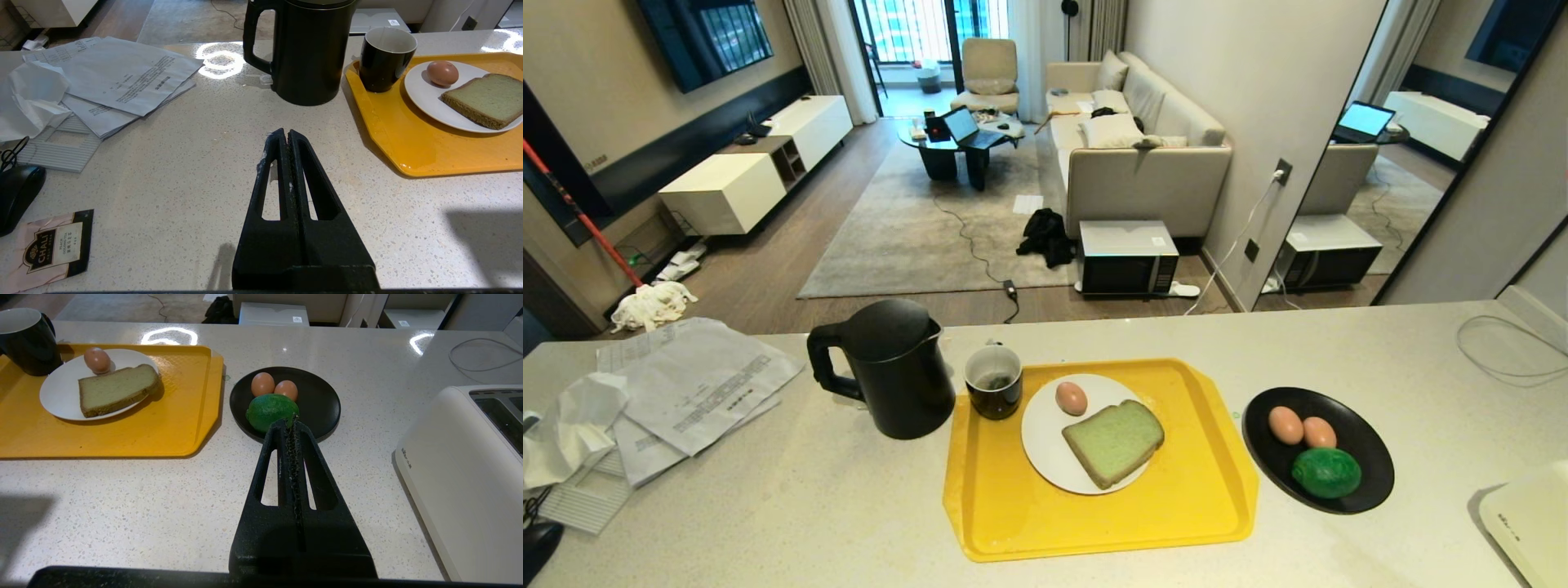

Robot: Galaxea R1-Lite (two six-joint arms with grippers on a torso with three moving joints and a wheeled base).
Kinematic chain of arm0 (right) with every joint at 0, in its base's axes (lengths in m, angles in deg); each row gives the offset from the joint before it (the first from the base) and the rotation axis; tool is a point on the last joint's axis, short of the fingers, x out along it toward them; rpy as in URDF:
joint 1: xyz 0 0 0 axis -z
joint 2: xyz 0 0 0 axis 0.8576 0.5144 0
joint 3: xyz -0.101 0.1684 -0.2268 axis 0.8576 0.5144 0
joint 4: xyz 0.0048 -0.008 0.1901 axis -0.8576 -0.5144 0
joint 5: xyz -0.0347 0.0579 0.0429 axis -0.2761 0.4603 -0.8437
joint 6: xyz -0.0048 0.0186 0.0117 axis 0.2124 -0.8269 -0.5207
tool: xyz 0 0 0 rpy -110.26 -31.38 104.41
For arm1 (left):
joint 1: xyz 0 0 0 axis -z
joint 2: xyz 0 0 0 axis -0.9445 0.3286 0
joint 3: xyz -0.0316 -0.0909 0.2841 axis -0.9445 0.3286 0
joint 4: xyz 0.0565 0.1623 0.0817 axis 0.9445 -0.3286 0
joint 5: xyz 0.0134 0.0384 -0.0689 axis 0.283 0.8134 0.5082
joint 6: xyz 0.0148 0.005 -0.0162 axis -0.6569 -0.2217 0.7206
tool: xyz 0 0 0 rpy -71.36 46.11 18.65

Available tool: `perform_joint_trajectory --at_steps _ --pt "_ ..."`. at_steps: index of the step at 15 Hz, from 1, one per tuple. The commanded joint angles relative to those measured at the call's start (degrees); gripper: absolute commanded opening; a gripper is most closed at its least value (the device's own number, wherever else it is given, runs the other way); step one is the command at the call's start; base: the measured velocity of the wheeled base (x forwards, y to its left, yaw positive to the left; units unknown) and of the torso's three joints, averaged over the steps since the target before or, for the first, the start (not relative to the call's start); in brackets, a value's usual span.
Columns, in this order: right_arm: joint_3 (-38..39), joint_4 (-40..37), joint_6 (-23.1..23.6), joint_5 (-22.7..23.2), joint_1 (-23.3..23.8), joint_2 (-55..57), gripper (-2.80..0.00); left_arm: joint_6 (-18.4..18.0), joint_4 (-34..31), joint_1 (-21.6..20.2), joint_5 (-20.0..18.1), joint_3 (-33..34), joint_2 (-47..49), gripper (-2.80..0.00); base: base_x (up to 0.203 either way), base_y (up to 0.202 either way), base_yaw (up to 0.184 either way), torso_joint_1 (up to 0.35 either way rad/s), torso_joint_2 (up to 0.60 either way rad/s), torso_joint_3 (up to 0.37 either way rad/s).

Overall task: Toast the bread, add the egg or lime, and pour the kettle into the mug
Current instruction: Pick up the kettle

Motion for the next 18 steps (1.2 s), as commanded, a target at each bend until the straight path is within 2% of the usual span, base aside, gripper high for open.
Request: perform_joint_trajectory --at_steps 1,9,18 --pt "0.0 0.0 0.0 0.0 0.0 0.1 -2.8 0.1 0.0 0.0 0.0 0.0 0.0 -2.8 0.0 0.0 0.0 0.0 0.0 0.0" --pt "0.0 0.0 -0.1 0.0 0.0 0.1 -2.8 0.0 0.0 -0.1 0.0 0.0 0.0 -2.8 0.0 0.0 0.0 -0.002 0.0 0.003" --pt "0.0 0.0 -0.1 0.0 0.0 0.1 -2.8 0.0 0.0 0.0 0.0 0.0 0.0 -2.8 0.0 0.0 0.0 -0.067 0.13 0.062"
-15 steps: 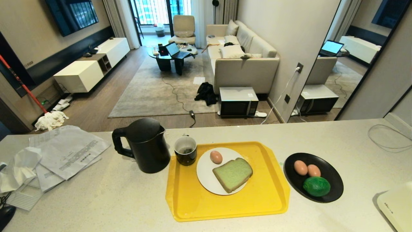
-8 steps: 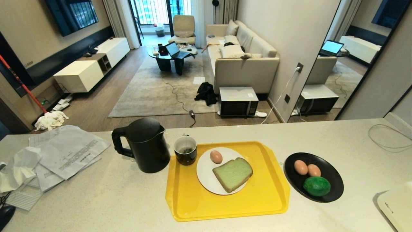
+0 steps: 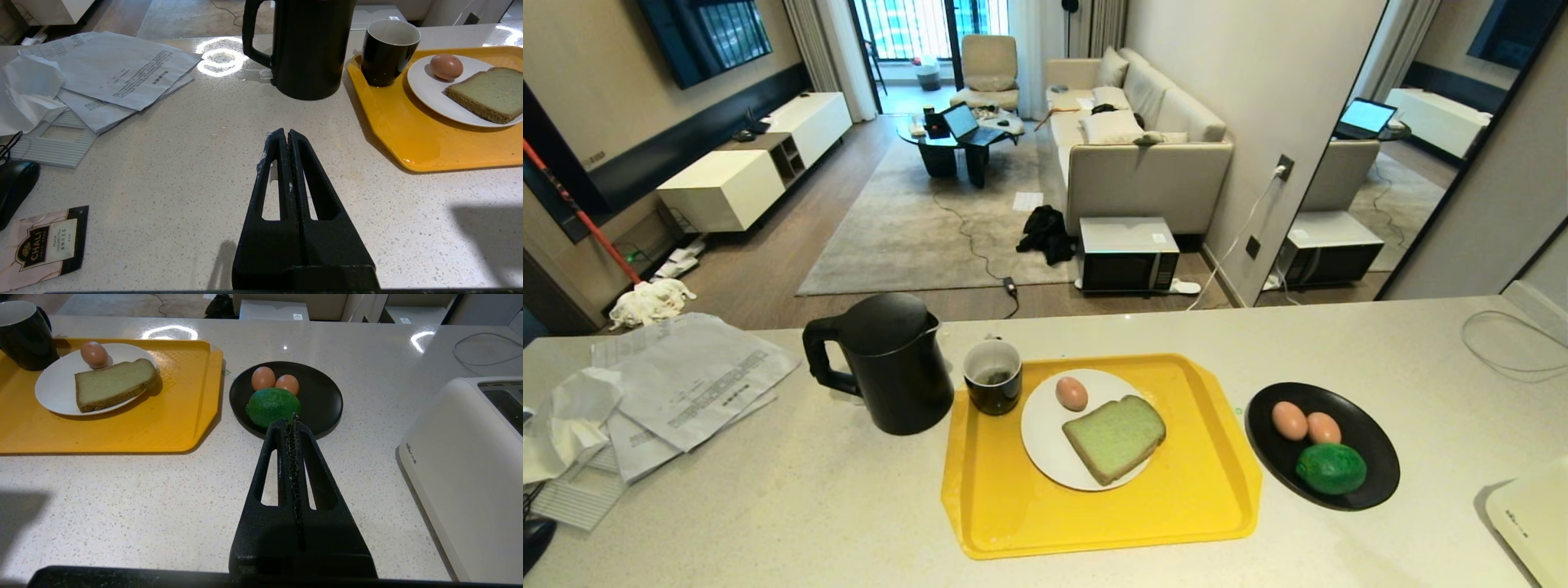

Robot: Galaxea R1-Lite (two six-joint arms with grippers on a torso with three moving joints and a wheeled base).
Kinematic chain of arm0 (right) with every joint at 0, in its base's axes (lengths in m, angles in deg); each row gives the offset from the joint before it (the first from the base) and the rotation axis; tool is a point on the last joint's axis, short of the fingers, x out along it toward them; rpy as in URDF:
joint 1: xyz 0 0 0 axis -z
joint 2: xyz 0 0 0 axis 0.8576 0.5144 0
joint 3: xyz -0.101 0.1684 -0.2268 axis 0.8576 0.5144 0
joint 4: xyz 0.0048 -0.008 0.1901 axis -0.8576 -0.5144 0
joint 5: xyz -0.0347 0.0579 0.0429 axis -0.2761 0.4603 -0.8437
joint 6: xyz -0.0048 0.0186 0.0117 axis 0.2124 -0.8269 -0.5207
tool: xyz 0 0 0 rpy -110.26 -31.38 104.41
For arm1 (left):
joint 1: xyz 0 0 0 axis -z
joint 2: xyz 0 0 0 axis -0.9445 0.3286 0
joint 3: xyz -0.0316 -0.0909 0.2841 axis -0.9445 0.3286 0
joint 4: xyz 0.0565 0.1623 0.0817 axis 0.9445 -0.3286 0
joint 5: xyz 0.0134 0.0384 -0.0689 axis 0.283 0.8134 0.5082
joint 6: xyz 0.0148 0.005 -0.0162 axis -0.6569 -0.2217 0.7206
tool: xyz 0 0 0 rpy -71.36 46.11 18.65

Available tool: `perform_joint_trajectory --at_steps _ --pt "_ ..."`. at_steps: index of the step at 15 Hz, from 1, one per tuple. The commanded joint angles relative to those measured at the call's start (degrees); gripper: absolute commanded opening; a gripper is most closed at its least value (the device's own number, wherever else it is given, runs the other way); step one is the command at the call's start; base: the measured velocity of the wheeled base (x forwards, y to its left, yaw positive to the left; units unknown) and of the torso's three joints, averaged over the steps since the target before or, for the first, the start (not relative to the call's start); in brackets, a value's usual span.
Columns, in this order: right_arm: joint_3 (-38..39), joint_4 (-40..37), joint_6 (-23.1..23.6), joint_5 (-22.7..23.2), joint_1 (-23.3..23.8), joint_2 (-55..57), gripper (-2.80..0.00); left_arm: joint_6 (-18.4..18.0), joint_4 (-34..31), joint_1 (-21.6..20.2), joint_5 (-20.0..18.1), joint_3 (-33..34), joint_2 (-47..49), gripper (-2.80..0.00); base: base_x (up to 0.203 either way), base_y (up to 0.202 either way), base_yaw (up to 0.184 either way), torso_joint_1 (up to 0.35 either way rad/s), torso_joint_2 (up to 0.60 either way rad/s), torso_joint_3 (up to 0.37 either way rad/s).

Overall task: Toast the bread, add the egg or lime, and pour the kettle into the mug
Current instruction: Pick up the kettle

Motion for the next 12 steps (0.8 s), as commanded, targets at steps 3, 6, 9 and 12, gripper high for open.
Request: perform_joint_trajectory --at_steps 3,6,9,12 --pt "0.0 0.0 0.0 0.0 0.0 0.1 -2.8 0.0 0.1 -0.1 0.0 0.0 0.0 -2.8 0.0 0.0 0.0 -0.023 0.04 0.022" --pt "0.0 0.1 0.0 0.0 0.0 0.1 -2.8 0.0 0.1 0.0 0.0 0.0 0.0 -2.8 0.0 0.0 0.0 0.0 0.0 0.0" --pt "0.0 0.0 0.0 0.0 -0.1 0.1 -2.8 0.0 0.1 -0.1 0.0 0.0 0.0 -2.8 0.0 0.0 0.0 0.0 0.0 0.0" --pt "0.0 0.1 0.0 0.0 0.0 0.1 -2.8 -0.2 0.1 0.0 0.0 0.0 0.0 -2.8 0.0 0.0 0.0 0.0 0.0 0.0"
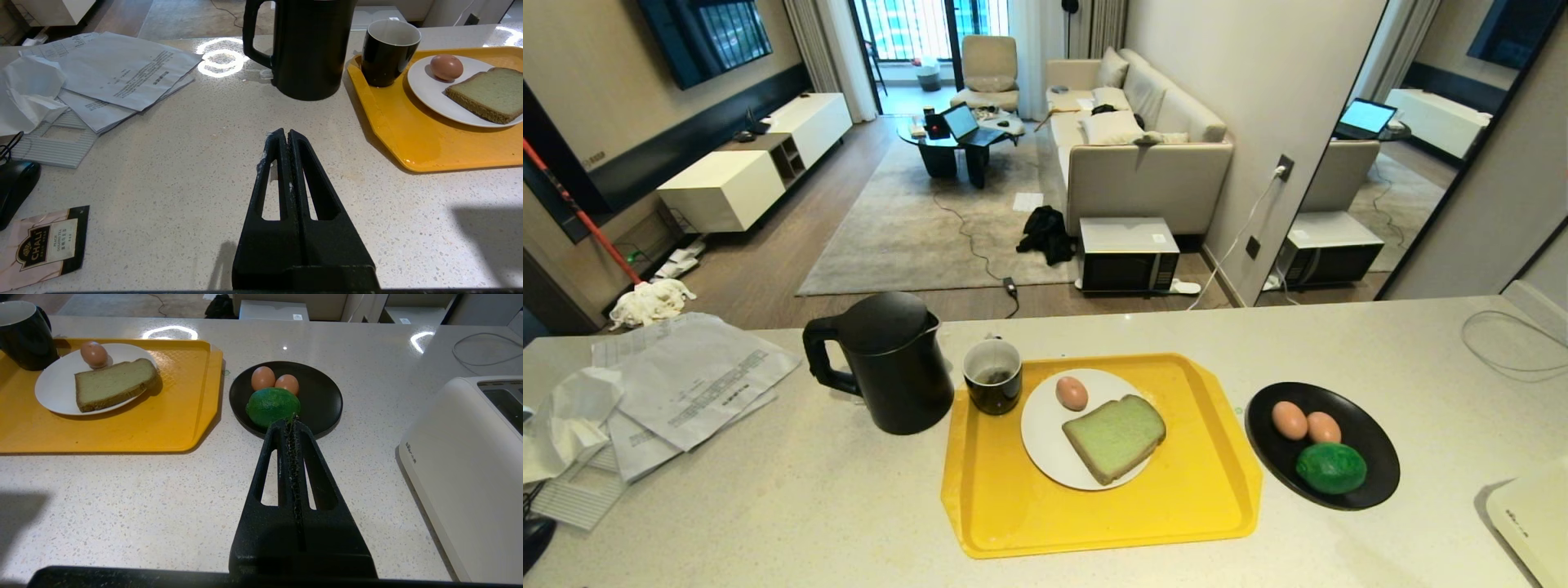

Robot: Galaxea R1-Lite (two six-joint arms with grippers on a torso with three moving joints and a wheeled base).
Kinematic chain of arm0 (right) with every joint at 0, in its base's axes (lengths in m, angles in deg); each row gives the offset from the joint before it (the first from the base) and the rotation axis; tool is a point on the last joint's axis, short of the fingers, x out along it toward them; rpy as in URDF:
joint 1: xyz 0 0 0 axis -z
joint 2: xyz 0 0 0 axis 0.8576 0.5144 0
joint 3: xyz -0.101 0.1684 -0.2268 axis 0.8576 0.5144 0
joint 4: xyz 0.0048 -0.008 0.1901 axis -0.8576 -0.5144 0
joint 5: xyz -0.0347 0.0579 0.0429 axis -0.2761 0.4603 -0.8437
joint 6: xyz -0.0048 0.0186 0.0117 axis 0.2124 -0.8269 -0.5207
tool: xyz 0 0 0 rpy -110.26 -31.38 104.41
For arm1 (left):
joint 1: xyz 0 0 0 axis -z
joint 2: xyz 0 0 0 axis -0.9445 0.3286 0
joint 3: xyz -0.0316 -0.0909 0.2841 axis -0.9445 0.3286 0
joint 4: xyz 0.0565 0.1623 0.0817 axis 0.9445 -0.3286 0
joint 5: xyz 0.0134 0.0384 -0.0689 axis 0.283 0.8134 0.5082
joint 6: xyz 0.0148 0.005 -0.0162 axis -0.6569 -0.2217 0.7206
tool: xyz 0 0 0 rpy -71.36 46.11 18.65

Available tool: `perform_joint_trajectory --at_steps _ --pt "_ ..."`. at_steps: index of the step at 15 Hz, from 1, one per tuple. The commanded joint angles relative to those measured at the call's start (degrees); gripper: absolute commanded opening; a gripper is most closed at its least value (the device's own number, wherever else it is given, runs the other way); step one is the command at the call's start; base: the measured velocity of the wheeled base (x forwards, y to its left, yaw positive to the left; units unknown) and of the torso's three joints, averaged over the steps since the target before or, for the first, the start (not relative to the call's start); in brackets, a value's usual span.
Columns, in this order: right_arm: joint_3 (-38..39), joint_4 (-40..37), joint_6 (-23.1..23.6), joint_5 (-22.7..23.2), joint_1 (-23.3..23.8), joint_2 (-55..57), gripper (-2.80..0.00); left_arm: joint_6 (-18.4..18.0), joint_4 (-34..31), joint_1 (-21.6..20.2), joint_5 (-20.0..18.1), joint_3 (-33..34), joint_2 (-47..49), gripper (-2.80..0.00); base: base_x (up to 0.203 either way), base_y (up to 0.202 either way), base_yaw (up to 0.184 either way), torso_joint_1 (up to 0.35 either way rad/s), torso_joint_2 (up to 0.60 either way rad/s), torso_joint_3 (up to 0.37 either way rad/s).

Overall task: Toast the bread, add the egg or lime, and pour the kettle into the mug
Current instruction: Pick up the kettle

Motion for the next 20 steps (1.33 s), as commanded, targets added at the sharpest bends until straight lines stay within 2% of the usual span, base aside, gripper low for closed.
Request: perform_joint_trajectory --at_steps 1,11,20 --pt "0.0 0.0 0.0 0.0 -0.1 0.1 -2.8 -0.1 0.0 0.0 0.1 0.0 0.0 -2.8 0.0 0.0 0.0 0.0 0.0 0.0" --pt "0.0 0.1 0.0 0.0 0.0 0.1 -2.8 -0.1 0.1 0.0 0.1 0.0 0.0 -2.8 0.0 0.0 0.0 0.001 0.0 -0.142" --pt "0.0 0.1 0.0 0.0 0.0 0.1 -2.8 -0.1 0.1 0.0 0.1 0.0 0.0 -2.8 0.0 0.0 0.0 -0.06 0.12 0.05"
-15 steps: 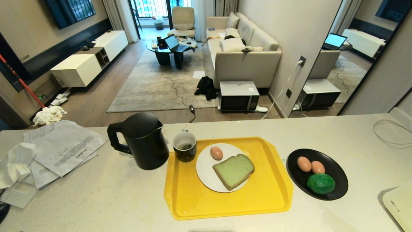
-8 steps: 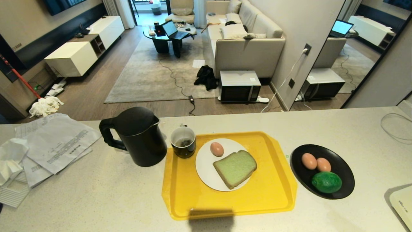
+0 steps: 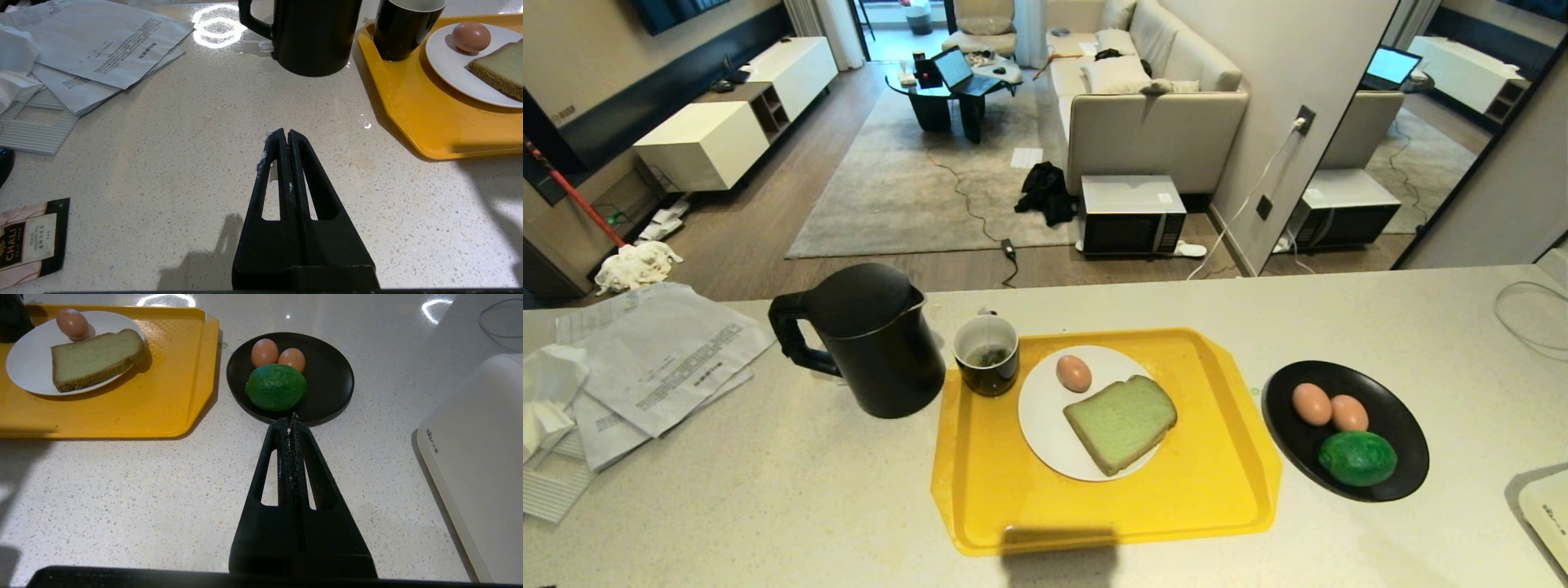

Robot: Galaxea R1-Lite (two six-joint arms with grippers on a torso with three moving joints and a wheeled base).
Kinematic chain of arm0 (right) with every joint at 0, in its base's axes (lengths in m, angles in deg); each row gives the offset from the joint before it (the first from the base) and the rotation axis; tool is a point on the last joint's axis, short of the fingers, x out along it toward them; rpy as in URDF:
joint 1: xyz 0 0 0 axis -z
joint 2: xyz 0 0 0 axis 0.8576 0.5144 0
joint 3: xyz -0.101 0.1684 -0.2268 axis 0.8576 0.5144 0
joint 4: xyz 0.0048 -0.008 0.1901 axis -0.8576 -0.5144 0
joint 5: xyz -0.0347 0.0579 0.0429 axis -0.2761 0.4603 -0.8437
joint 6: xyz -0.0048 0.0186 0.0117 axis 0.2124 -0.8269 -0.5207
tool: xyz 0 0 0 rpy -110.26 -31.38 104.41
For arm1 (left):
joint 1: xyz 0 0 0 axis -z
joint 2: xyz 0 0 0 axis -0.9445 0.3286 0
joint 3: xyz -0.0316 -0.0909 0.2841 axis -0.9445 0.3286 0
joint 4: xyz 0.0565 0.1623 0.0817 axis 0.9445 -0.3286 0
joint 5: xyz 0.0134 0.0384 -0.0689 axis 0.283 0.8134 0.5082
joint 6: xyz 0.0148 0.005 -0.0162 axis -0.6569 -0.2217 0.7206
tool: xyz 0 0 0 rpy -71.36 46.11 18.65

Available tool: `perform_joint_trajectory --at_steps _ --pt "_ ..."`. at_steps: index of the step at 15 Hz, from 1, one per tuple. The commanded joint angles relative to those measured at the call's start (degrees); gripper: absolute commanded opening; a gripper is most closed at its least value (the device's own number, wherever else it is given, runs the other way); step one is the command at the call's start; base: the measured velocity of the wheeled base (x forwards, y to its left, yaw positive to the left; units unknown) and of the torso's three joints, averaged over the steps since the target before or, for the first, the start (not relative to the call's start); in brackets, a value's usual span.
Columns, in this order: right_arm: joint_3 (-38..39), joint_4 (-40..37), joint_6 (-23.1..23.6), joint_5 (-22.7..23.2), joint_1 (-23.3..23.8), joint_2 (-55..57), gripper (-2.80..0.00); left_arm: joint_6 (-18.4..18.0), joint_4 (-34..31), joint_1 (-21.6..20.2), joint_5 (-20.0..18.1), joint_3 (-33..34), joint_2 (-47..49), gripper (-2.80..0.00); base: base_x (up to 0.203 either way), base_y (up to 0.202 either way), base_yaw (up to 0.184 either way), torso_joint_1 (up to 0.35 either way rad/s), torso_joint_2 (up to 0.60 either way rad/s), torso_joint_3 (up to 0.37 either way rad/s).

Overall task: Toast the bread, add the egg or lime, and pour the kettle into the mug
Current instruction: Pick up the kettle

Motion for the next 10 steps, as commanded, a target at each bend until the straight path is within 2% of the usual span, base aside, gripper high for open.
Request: perform_joint_trajectory --at_steps 1,10 --pt "0.0 0.0 0.0 0.0 0.0 0.1 -2.8 0.0 0.0 0.0 0.0 0.0 0.0 -2.8 0.0 0.0 0.0 -0.089 0.16 0.082" --pt "0.0 0.0 0.0 0.0 0.0 0.1 -2.8 0.2 0.0 0.0 0.0 0.0 0.0 -2.8 0.0 0.0 0.0 -0.102 0.2 0.099"
